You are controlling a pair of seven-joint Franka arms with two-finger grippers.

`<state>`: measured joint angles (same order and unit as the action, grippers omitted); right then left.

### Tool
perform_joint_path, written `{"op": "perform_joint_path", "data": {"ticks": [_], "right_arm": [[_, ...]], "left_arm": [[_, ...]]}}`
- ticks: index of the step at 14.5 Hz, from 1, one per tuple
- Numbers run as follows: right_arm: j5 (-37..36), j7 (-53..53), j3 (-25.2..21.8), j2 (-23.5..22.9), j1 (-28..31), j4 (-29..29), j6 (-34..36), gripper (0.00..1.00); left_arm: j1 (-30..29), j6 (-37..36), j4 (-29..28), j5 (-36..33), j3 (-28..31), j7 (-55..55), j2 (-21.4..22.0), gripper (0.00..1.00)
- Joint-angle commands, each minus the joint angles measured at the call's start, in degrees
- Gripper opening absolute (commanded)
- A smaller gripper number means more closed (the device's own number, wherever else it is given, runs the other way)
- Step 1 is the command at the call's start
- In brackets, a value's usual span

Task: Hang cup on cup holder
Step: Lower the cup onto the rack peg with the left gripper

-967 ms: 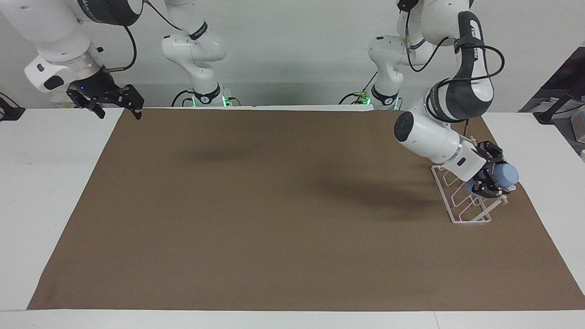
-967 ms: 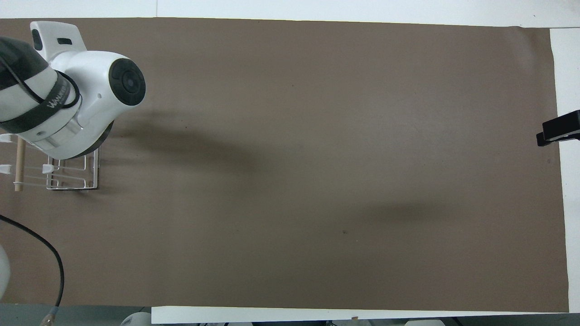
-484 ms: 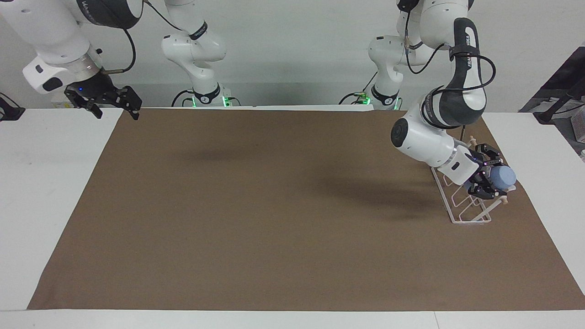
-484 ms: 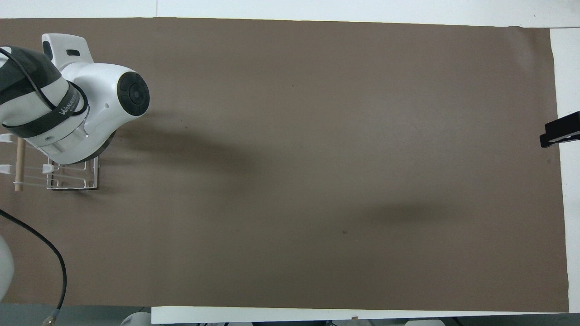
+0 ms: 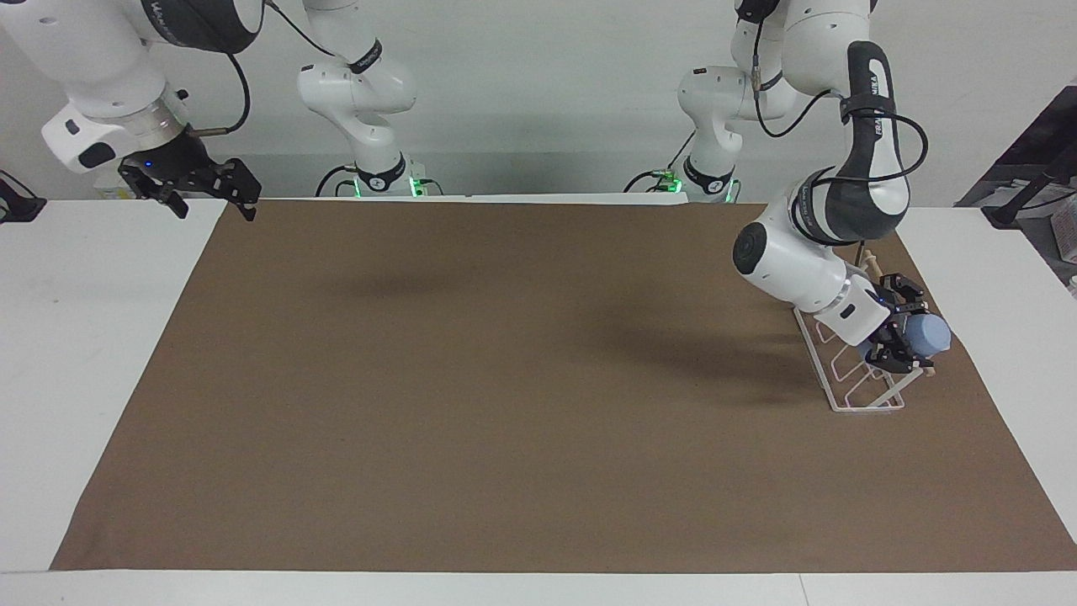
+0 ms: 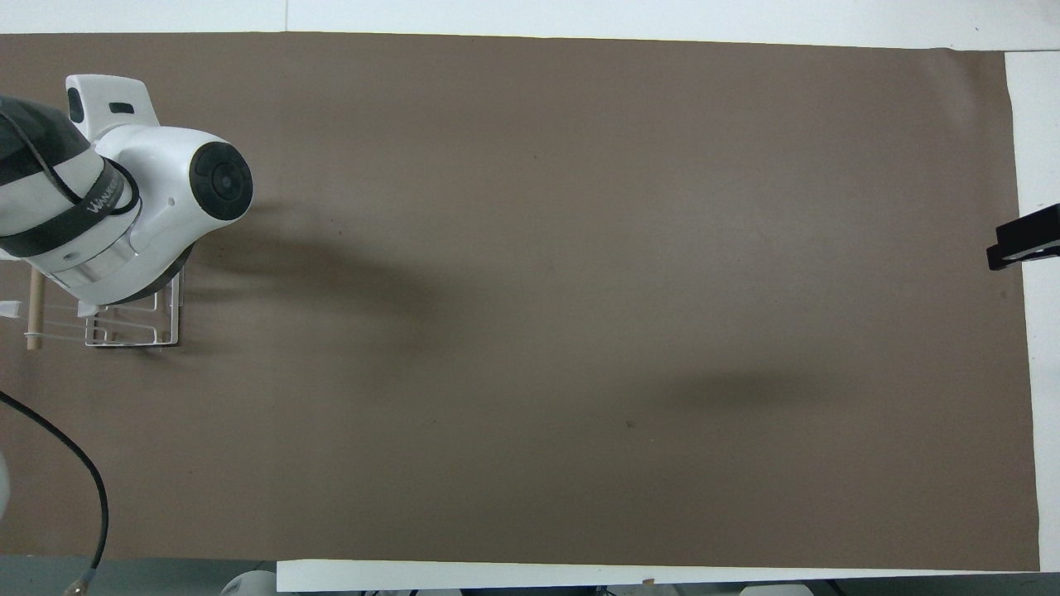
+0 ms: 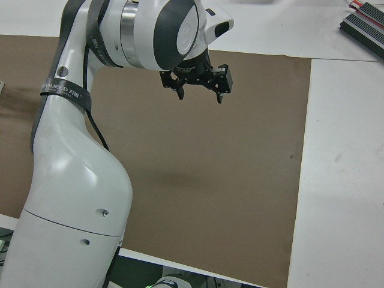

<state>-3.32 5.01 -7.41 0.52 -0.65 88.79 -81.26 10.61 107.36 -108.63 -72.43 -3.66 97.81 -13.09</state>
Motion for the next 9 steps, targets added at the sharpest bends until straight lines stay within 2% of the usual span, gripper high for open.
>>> {"op": "perform_joint_path", "data": {"ticks": [1,7,9], "right_arm": [[-0.4,-0.7,-0.2,0.5,-0.1,0.6,0.4,1.0],[-0.2,-0.5,0.1,0.7,-0.7,0.8,0.5,1.0],[-0.1,-0.5,0.1,0.7,-0.7,0.8,0.5,1.0]], "left_arm": [[-0.9,3.3,-4.1,-1.2,-0.2,0.9,3.0,0.25],[-1.5,4.7,-4.8,-1.1,-0.3,0.9,3.1,0.26],[-1.7,5.3,-5.0,-1.0,-0.4,1.0,3.1,0.3]]}}
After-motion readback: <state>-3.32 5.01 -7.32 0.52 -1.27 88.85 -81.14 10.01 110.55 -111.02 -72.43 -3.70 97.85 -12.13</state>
